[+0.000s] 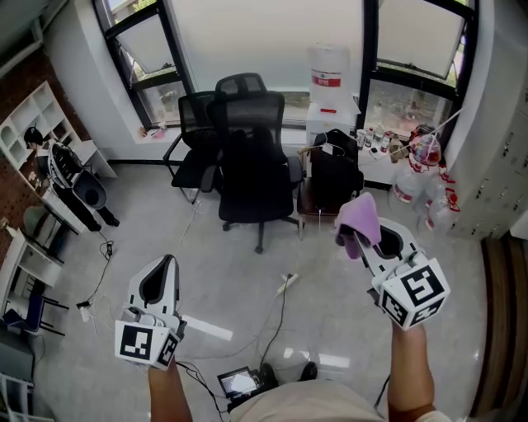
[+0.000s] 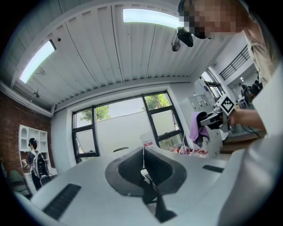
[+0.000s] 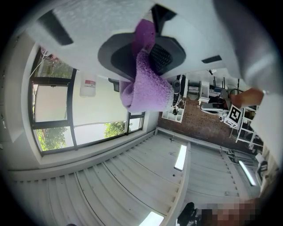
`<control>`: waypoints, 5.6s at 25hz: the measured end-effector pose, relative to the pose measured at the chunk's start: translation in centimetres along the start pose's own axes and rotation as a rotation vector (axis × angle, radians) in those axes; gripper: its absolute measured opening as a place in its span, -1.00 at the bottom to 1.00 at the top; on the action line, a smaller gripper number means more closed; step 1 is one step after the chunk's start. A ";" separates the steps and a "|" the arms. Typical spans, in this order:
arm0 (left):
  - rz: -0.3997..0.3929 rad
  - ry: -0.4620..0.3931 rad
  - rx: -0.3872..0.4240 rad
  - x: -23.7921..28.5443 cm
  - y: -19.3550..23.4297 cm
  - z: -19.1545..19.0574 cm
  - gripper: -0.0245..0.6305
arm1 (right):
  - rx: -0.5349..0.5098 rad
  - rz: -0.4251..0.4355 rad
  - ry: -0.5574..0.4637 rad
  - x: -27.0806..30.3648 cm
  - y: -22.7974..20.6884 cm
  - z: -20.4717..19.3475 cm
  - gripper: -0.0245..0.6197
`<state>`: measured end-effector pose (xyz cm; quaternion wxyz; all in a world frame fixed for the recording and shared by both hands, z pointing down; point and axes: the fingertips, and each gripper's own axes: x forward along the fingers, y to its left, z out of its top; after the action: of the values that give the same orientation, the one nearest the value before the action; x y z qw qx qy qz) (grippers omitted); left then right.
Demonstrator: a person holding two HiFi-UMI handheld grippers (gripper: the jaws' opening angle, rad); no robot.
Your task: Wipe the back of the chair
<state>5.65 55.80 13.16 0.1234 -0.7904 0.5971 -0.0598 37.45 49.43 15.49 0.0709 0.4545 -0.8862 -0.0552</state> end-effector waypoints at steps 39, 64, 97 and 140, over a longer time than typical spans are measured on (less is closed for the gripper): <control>0.040 -0.014 -0.016 9.2 7.9 -5.4 -0.90 | 0.062 -0.019 0.021 11.1 -4.4 -3.0 -0.76; -0.142 -0.026 -0.088 29.6 29.9 -14.3 -0.90 | 0.073 -0.223 0.106 35.1 -3.2 -1.6 -0.76; 0.030 -0.048 -0.056 33.9 48.0 -18.5 -0.90 | -0.002 -0.080 -0.004 63.4 -3.6 3.1 -0.76; 0.066 0.197 -0.053 80.5 53.8 -41.9 -0.90 | 0.023 -0.036 0.062 116.4 -23.8 -20.1 -0.75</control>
<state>-32.00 -40.31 34.93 0.0452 -0.7636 0.6333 -0.1175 -7.14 -59.76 40.20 0.0923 0.4724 -0.8759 -0.0323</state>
